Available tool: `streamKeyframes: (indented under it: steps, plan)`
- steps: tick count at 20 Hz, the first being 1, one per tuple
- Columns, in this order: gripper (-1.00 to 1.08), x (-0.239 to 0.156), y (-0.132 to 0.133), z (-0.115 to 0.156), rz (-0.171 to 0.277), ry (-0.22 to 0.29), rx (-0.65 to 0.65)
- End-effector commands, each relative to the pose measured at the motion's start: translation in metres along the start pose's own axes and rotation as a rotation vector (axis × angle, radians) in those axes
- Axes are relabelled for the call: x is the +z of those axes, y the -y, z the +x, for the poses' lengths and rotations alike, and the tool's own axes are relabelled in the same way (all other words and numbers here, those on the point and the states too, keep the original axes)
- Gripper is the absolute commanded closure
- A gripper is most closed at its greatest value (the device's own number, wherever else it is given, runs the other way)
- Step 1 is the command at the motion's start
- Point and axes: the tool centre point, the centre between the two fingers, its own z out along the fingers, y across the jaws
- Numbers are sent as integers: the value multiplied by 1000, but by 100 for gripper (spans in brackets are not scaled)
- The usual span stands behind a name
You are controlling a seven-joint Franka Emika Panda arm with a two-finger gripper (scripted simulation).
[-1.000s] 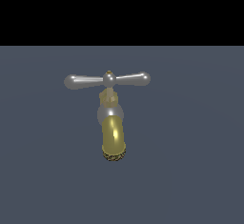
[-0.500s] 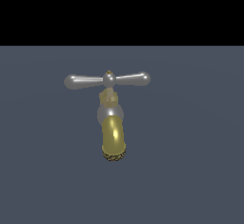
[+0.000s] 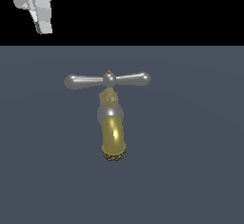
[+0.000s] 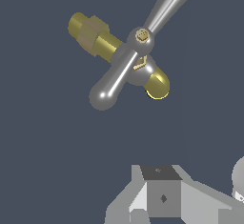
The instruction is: Turn on the faucet by rotating a designated handle.
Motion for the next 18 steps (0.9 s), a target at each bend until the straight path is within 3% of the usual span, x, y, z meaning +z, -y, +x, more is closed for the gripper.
streamKeyframes:
  steps: [1,18]
  plan:
    - [108,11,11,4,1,0,52]
    - [108,77,67,43,-3,-4,368]
